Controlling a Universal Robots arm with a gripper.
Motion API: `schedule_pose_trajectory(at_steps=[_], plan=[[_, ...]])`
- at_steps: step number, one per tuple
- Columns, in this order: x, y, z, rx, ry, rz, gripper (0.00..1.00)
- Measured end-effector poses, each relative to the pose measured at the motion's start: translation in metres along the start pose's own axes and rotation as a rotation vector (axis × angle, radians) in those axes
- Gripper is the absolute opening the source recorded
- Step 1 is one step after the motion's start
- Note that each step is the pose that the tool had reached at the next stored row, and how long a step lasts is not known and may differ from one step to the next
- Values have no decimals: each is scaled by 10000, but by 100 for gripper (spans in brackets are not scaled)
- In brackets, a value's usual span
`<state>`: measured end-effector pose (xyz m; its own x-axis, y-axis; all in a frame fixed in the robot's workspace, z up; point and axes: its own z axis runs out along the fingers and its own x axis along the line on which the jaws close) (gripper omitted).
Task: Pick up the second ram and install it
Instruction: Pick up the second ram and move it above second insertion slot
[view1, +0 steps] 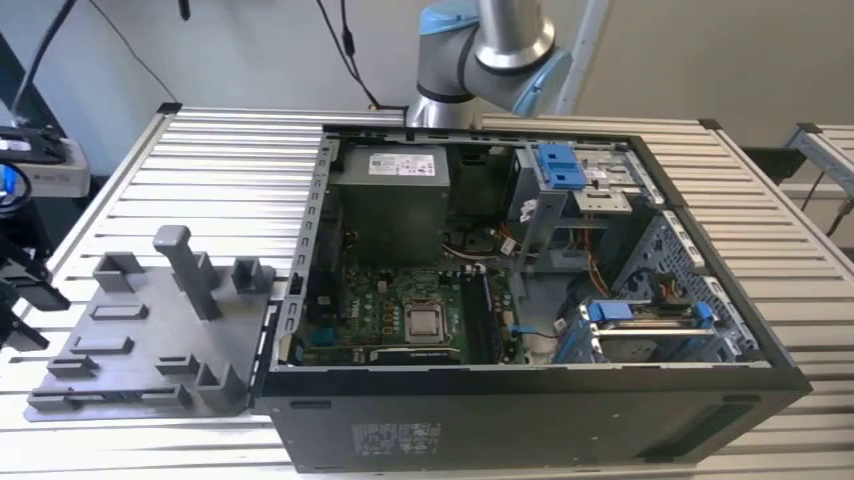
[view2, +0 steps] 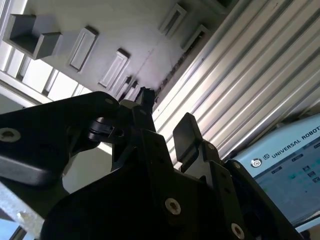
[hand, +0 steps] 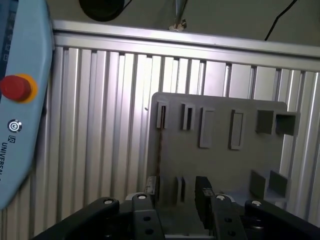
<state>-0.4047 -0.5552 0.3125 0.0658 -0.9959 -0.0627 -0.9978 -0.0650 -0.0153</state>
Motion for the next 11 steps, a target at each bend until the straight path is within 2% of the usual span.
schedule_pose_trajectory(at_steps=[11], plan=[[12,6,200,-1,0,0,44]])
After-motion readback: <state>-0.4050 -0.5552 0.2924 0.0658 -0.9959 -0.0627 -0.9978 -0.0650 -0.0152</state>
